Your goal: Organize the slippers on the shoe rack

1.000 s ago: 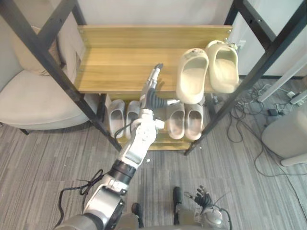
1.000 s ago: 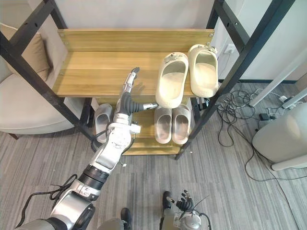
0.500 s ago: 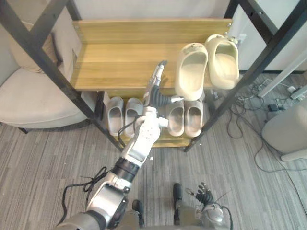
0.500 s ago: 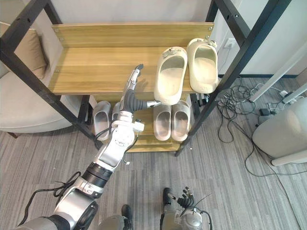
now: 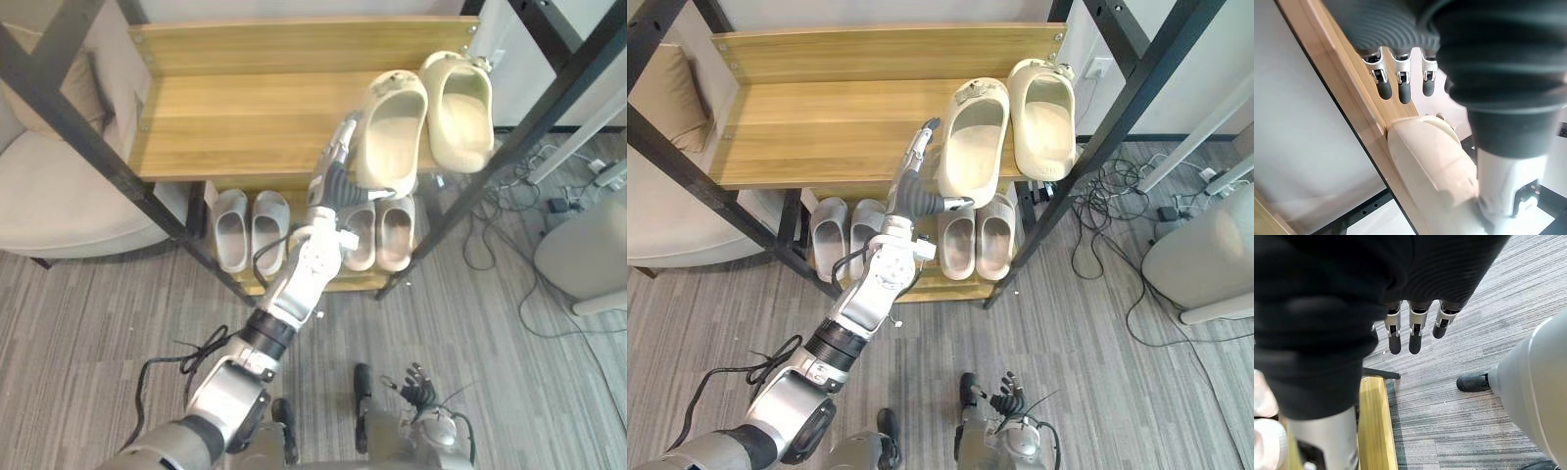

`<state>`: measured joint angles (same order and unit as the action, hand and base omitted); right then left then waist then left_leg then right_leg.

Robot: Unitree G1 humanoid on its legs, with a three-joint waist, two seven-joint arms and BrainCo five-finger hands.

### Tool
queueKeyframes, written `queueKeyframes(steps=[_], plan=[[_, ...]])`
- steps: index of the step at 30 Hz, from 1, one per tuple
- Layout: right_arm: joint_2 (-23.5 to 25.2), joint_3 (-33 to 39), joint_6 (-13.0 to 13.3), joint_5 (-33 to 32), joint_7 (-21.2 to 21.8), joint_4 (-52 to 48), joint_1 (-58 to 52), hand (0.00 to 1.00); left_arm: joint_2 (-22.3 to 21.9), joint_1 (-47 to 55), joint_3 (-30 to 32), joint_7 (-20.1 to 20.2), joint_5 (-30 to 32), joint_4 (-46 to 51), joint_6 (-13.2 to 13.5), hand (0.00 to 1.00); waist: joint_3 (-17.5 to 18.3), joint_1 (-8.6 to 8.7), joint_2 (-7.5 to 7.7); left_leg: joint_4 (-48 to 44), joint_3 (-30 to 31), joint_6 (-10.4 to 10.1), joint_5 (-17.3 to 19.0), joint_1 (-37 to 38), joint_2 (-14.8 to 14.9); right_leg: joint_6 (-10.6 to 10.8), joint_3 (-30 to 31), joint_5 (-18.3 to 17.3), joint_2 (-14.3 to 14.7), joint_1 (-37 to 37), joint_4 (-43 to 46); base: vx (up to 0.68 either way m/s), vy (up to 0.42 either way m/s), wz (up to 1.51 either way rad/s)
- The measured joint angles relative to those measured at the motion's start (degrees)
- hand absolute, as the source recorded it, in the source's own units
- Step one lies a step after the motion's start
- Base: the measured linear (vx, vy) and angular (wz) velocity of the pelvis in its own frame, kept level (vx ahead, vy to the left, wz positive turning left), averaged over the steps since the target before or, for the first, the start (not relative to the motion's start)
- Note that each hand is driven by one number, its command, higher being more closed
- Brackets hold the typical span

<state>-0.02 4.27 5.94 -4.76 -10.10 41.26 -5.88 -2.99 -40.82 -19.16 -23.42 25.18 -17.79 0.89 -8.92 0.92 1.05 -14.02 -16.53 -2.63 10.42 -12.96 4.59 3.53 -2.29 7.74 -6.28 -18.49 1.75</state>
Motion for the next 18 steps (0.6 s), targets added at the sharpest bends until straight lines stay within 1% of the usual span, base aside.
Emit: queueKeyframes(steps=[15, 18], plan=[[0.10, -0.01, 0.05, -0.26, -0.13, -0.05, 1.00, 0.00, -0.29, -1.43, 0.92, -0.09, 0.10, -1.62, -0.43, 0.00, -0.66, 0.07, 0.18, -2.28, -0.18, 0.28, 1.50, -1.03, 0.41, 0.10, 0.13, -0.06, 0.08, -0.06, 0.05, 0.00, 0.025, -0.01], [0.10, -0.02, 0.08, -0.27, -0.14, -0.38, 1.29, 0.00, -0.27, -2.89, 1.37, -0.15, 0.09, -1.84, -0.55, 0.00, -1.63, 0.05, 0.24, -2.38, -0.19, 0.27, 1.52, -1.11, 0.45, 0.10, 0.12, -0.07, 0.12, -0.11, 0.08, 0.00, 0.000, 0.00]])
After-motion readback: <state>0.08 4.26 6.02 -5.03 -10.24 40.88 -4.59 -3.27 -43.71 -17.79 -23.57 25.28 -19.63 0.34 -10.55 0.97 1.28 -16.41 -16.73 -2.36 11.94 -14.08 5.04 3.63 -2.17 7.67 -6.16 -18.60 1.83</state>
